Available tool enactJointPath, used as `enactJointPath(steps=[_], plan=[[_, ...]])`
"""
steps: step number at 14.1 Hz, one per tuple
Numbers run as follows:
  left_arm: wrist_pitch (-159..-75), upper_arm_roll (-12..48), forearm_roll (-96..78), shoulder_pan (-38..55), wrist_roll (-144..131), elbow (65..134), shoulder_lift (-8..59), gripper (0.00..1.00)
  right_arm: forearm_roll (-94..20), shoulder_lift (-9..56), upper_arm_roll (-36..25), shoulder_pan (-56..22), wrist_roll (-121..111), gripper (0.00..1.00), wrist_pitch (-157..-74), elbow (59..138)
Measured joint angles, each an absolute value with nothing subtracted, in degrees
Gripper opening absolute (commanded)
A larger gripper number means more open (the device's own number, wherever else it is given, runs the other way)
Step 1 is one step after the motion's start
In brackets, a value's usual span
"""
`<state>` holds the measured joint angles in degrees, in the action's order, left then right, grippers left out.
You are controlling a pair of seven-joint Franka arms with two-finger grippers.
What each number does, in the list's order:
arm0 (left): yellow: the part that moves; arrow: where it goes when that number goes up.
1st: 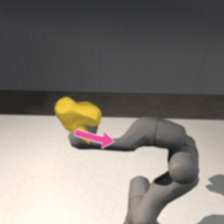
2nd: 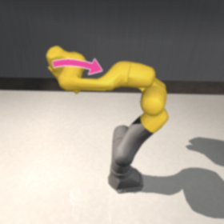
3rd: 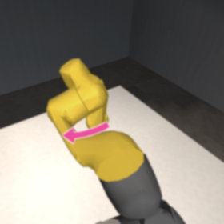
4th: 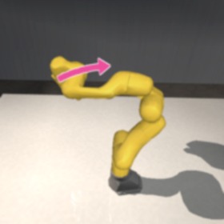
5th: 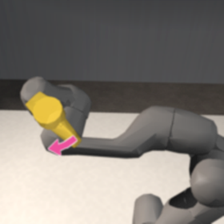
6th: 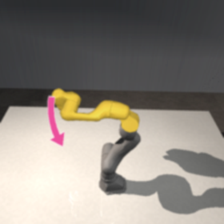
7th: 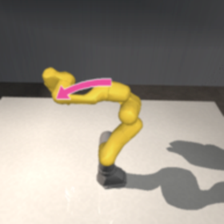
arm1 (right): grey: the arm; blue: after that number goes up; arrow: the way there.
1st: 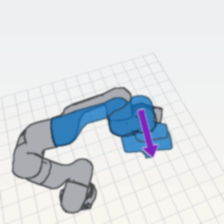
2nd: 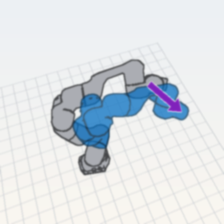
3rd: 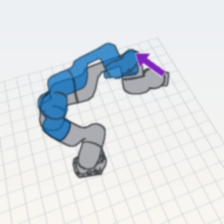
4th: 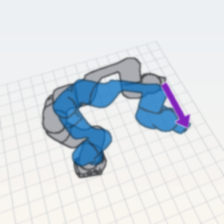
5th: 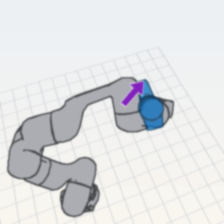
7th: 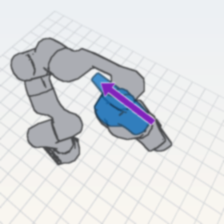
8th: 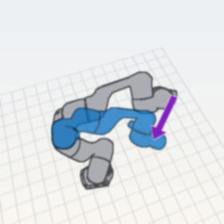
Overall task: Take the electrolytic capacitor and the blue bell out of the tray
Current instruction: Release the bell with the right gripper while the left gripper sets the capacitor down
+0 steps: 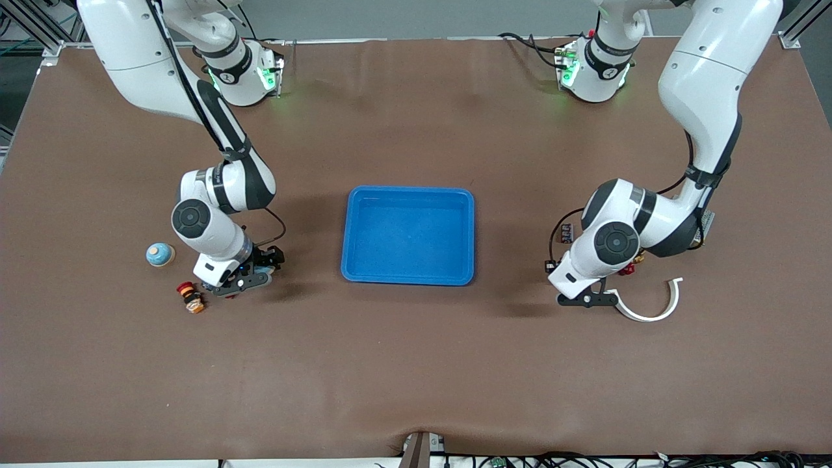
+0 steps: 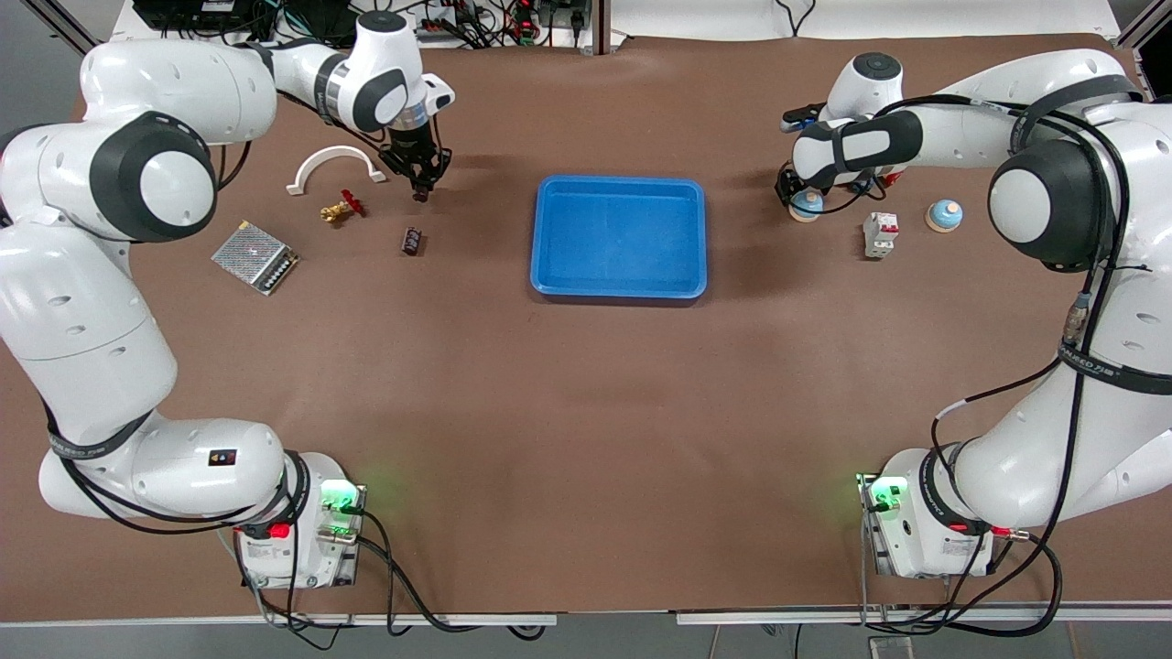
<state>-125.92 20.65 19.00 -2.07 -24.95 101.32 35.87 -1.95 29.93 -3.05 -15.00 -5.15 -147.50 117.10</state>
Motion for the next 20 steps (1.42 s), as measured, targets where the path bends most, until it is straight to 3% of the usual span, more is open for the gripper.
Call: enactJointPath(steps=[6, 15, 20], plan=[[-126.97, 20.76, 19.06, -2.56, -23.57, 101.98, 35.88, 0.00, -1.96, 22.32, -3.03, -15.00, -4.29, 1.00, -128.04, 111.36], [-130.01, 20.62, 19.07, -2.60, -23.57, 102.71, 36.53, 0.00, 0.98, -3.49, -3.31, -12.69, 3.73, 1.00, -100.27, 109.49], [-131.81, 20.53, 19.27, -2.66, -23.57, 102.96, 37.71, 0.00, 3.91, -10.28, -3.46, -9.57, 7.21, 1.00, -98.05, 106.79]])
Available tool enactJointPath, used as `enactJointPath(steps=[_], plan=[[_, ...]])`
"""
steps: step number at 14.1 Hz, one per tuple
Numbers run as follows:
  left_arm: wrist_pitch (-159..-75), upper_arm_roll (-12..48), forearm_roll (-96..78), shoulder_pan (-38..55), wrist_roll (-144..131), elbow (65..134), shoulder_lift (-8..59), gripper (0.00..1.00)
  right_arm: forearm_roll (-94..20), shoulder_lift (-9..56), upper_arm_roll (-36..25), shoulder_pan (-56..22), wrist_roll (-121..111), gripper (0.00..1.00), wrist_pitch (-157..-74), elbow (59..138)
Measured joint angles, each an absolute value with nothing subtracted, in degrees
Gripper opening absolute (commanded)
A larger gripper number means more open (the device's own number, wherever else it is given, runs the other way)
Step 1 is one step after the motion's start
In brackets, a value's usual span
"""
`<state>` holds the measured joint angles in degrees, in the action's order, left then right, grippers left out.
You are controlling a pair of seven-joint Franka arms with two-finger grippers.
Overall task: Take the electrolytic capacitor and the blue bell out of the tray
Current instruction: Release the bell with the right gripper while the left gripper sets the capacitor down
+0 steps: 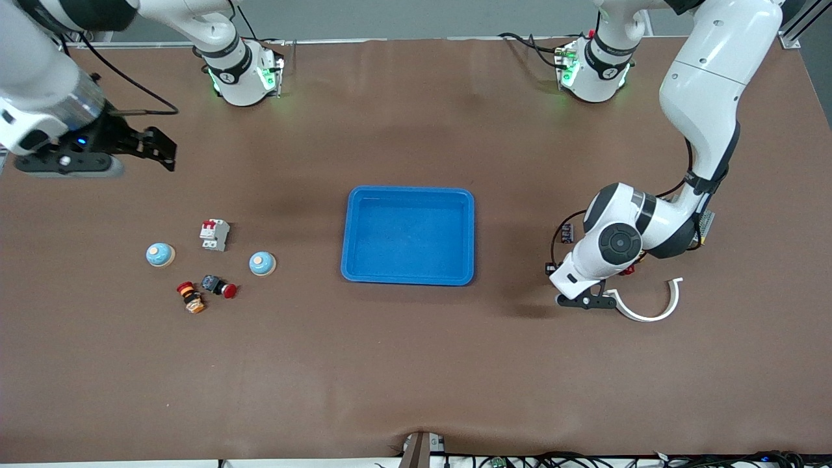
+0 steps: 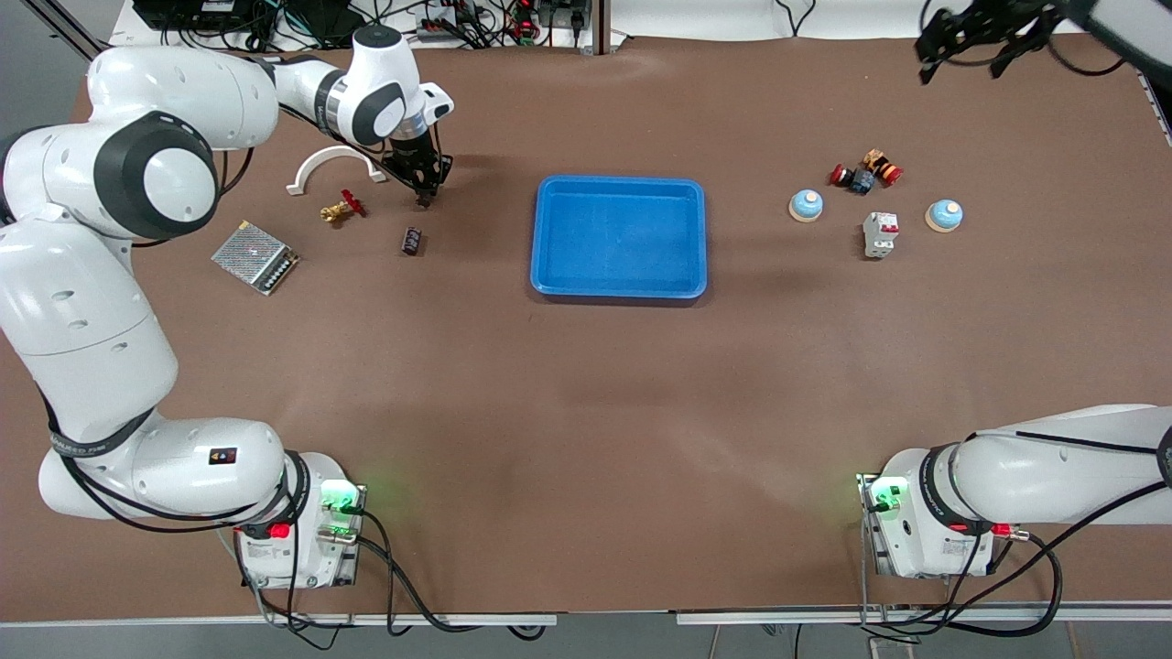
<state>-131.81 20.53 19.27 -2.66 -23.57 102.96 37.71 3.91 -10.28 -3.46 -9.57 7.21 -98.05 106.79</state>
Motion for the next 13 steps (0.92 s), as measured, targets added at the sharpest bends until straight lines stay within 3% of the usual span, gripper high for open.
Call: enactJointPath(steps=[3, 5, 6, 9, 13], plan=[[-133.04, 20.50, 20.11, -2.69, -23.57, 103.60, 37.76, 0.00, 3.77, -9.85, -3.60, -4.52, 4.45, 1.00, -99.07, 102.78], [-133.65, 20.50, 20.13, -2.72, -23.60, 103.92, 37.74, 0.39, 1.08, -8.13, -3.66, -0.40, 2.17, 1.00, -100.21, 100.25], [-133.69, 20.50, 20.13, -2.73, -23.73, 103.93, 37.74, 0.99, -1.13, -6.77, -3.68, 1.63, 1.56, 1.00, -100.62, 98.56], [-133.85, 20.49, 20.13, -2.77, -24.04, 103.99, 37.75, 1.00, -3.47, -3.29, -3.67, 4.64, 0.52, 1.00, -100.74, 94.44], [-133.84, 20.50, 20.14, -2.78, -26.52, 103.97, 37.68, 1.00, -3.18, -2.28, -2.28, 2.67, 0.37, 1.00, -101.17, 93.93]])
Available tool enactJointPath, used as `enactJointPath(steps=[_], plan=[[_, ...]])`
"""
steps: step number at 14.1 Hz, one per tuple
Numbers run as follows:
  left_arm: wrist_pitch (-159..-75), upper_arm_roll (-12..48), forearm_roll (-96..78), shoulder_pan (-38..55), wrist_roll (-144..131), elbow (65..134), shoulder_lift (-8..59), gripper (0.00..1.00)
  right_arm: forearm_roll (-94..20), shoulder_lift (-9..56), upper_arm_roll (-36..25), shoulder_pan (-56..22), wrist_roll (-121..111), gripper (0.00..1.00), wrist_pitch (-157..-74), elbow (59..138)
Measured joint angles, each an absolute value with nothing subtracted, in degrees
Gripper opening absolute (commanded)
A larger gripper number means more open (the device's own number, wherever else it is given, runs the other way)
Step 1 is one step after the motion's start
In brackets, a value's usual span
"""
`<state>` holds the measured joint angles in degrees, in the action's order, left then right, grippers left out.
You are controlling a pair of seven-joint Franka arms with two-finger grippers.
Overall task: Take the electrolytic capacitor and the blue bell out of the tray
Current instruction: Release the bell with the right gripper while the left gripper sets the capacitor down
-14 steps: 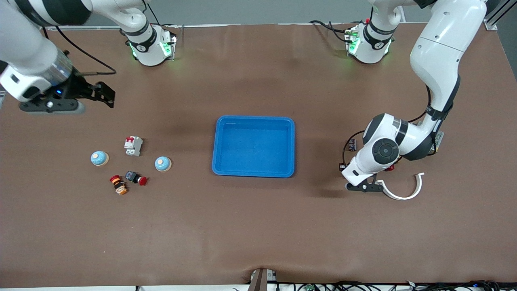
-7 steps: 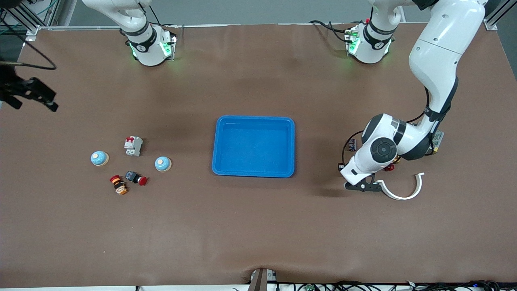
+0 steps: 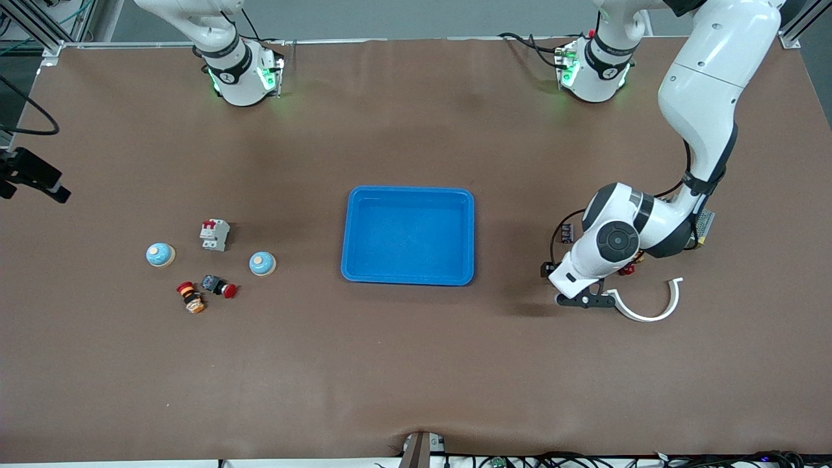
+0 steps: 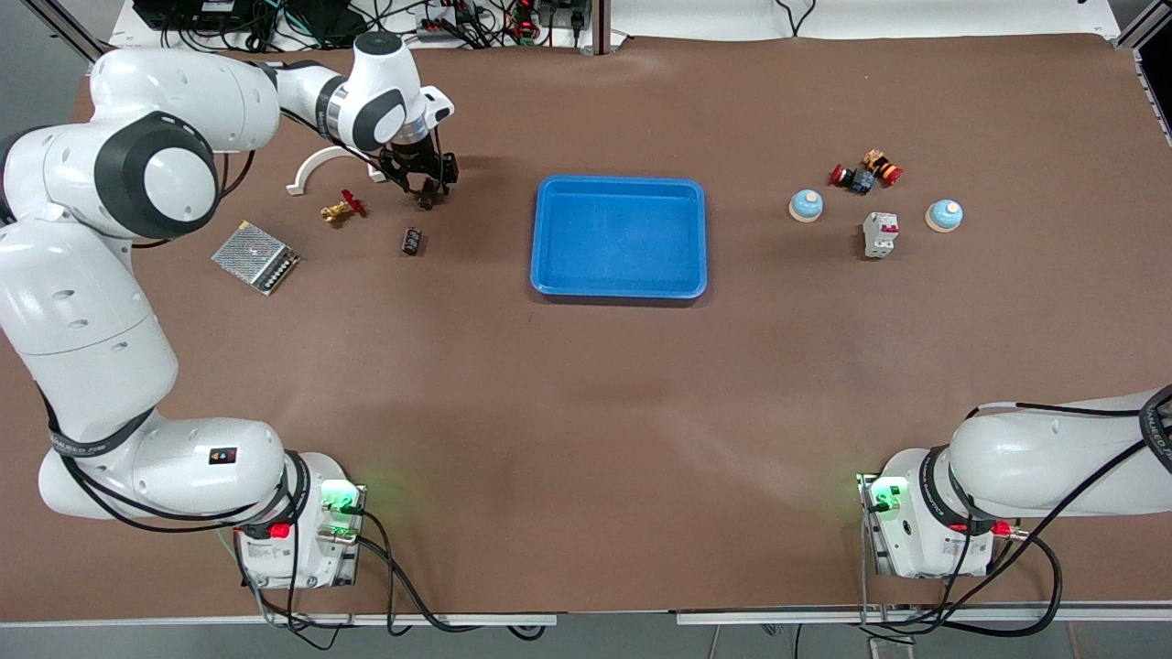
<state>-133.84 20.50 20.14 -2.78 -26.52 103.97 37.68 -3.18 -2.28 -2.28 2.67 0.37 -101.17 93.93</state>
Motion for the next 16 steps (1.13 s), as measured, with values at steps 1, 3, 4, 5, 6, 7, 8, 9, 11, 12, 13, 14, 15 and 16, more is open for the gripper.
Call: enactJointPath(steps=[1, 3, 4, 5, 6, 7, 8, 9, 11, 12, 13, 14, 15, 16], plan=[[-133.69, 20.51, 20.14, -2.78, -27.06, 103.86, 37.54, 1.00, -2.42, -2.28, -2.14, 1.80, 0.37, 1.00, -102.55, 93.97], [-132.72, 20.51, 20.14, -2.79, -27.16, 103.56, 36.88, 1.00, -0.79, -2.13, -2.07, 0.57, 0.38, 1.00, -105.79, 94.76], [-132.27, 20.51, 20.14, -2.80, -27.17, 103.50, 36.37, 1.00, -0.61, -2.02, -2.08, 0.48, 0.38, 1.00, -107.20, 95.74], [-132.01, 20.52, 20.14, -2.80, -27.20, 103.48, 35.87, 1.00, -0.48, -1.86, -2.19, 0.51, 0.38, 1.00, -108.27, 96.65], [-131.86, 20.52, 20.14, -2.80, -27.23, 103.41, 35.50, 1.00, -0.39, -1.73, -2.34, 0.54, 0.38, 1.00, -108.85, 97.20], [-131.64, 20.52, 20.14, -2.82, -27.24, 103.22, 35.25, 1.00, -0.35, -1.65, -2.47, 0.54, 0.37, 1.00, -109.08, 97.35], [-131.27, 20.51, 20.14, -2.88, -27.28, 102.89, 35.06, 1.00, -0.35, -1.66, -2.53, 0.54, 0.37, 1.00, -109.14, 97.34], [-130.79, 20.51, 20.14, -3.01, -27.32, 102.39, 34.95, 1.00, -0.35, -1.67, -2.56, 0.54, 0.37, 1.00, -109.19, 97.34], [-129.97, 20.45, 20.14, -3.50, -27.32, 101.51, 34.93, 1.00, -0.34, -1.67, -2.59, 0.54, 0.37, 1.00, -109.21, 97.34], [-129.88, 20.38, 20.14, -3.69, -27.32, 101.29, 34.98, 1.00, -0.34, -1.67, -2.60, 0.54, 0.37, 1.00, -109.21, 97.34], [-129.87, 20.31, 20.14, -3.81, -27.32, 101.04, 35.04, 1.00, -0.34, -1.67, -2.60, 0.54, 0.37, 1.00, -109.21, 97.34], [-129.86, 20.25, 20.14, -3.84, -27.32, 100.80, 35.07, 1.00, -0.34, -1.67, -2.61, 0.54, 0.37, 1.00, -109.18, 97.34], [-129.85, 20.23, 20.14, -3.84, -27.32, 100.52, 35.08, 1.00, -0.34, -1.67, -2.61, 0.54, 0.37, 1.00, -109.10, 97.34], [-129.85, 20.23, 20.14, -3.84, -27.32, 100.22, 35.08, 1.00, -0.34, -1.67, -2.61, 0.54, 0.37, 1.00, -108.99, 97.34]])
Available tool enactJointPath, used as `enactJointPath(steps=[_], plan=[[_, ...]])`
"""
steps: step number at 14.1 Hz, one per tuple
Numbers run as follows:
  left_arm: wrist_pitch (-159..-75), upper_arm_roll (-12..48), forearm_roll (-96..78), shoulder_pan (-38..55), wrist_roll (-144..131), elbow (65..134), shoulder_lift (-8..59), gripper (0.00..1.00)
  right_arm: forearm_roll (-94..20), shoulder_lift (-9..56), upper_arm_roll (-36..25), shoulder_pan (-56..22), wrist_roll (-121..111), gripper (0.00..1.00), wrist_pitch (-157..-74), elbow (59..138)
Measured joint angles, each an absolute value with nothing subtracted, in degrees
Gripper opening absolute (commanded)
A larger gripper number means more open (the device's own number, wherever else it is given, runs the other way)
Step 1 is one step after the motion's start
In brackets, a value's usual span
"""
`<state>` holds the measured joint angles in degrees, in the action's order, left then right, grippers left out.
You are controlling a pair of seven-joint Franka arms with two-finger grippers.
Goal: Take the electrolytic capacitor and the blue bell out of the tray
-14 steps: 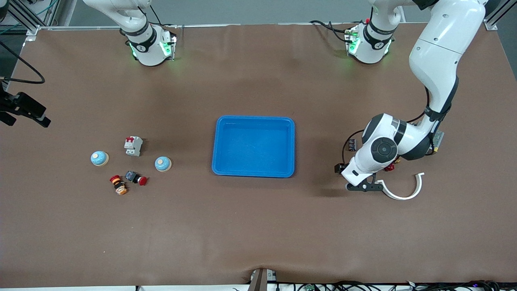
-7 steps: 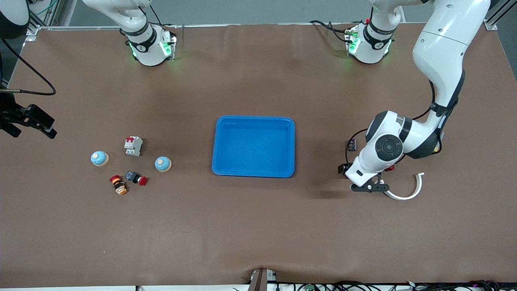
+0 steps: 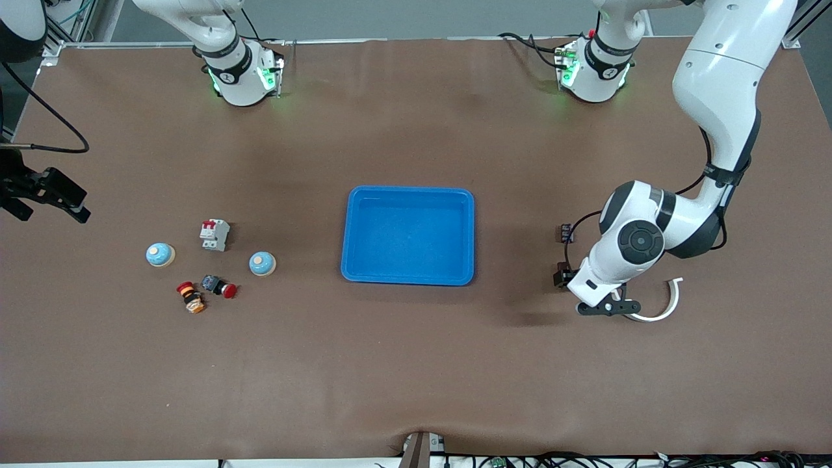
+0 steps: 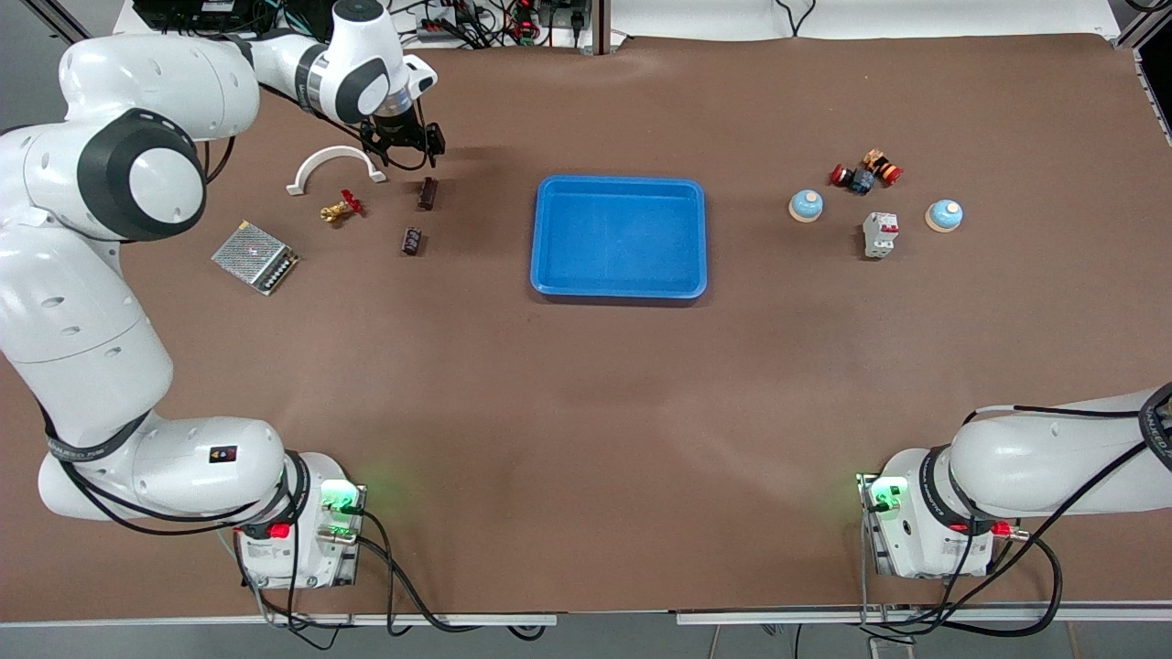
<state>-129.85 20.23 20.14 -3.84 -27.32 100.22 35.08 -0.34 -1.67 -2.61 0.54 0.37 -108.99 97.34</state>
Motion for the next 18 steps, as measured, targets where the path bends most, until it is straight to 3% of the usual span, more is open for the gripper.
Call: enactJointPath(steps=[9, 15, 18], plan=[[-122.00, 20.09, 20.22, -8.69, -20.96, 90.65, 34.37, 1.00, -0.34, -1.72, -2.60, 0.53, 0.38, 1.00, -108.59, 97.34], [-120.85, 19.92, 20.22, -12.57, -14.76, 89.70, 31.57, 1.00, -0.35, -1.77, -2.58, 0.49, 0.38, 1.00, -108.58, 97.34], [-118.42, 15.41, 18.68, -8.62, -14.20, 88.68, 29.07, 1.00, -0.35, -1.78, -2.53, 0.43, 0.38, 1.00, -108.58, 97.33]])
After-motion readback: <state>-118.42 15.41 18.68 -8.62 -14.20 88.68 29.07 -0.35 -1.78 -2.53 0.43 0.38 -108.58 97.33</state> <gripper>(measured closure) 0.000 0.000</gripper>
